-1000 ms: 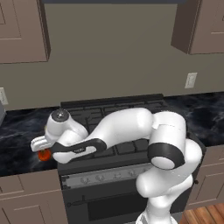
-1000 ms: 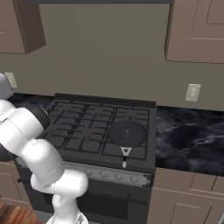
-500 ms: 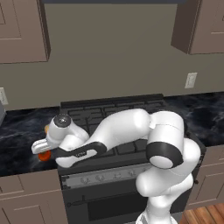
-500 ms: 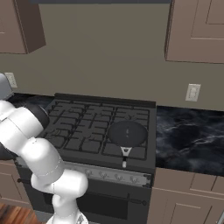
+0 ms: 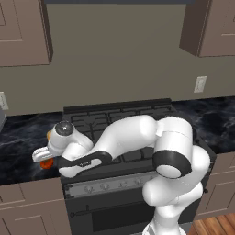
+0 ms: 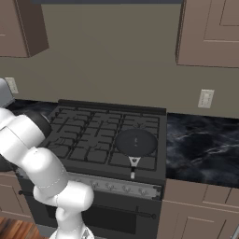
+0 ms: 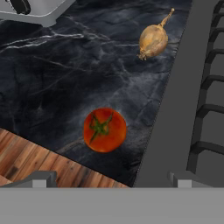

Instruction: Place the pan on the front right burner on the stove. Then place the tomato and the onion in the pan and turn on the front right burner.

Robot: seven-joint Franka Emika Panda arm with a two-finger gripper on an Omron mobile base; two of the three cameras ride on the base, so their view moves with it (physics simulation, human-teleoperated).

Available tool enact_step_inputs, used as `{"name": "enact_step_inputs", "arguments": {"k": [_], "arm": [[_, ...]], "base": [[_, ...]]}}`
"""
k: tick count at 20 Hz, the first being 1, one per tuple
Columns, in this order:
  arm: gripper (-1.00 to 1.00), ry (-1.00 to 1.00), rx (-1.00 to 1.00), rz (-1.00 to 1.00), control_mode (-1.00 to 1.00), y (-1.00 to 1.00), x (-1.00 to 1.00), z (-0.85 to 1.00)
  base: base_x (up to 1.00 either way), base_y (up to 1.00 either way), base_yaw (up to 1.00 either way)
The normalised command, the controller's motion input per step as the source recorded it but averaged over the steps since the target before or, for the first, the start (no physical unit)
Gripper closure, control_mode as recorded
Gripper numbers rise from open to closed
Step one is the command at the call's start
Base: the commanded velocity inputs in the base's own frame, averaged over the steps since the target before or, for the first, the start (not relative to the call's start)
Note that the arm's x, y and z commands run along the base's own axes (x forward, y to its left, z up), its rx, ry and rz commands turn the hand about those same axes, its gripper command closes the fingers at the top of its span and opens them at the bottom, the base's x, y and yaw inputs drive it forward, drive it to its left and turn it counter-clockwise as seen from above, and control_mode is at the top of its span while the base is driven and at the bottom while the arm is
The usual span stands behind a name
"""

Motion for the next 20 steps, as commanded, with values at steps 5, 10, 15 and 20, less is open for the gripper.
{"name": "enact_step_inputs", "arguments": {"k": [5,10,15,20], "arm": [[-1.0,0.0,0.0,0.0,-1.0,0.0,0.08,-0.07],[-1.0,0.0,0.0,0.0,-1.0,0.0,0.14,-0.04],[-1.0,0.0,0.0,0.0,-1.0,0.01,0.05,0.0],[-1.0,0.0,0.0,0.0,-1.0,0.12,0.0,0.0]], "base": [[0.0,0.0,0.0],[0.0,0.0,0.0],[0.0,0.0,0.0],[0.0,0.0,0.0]]}}
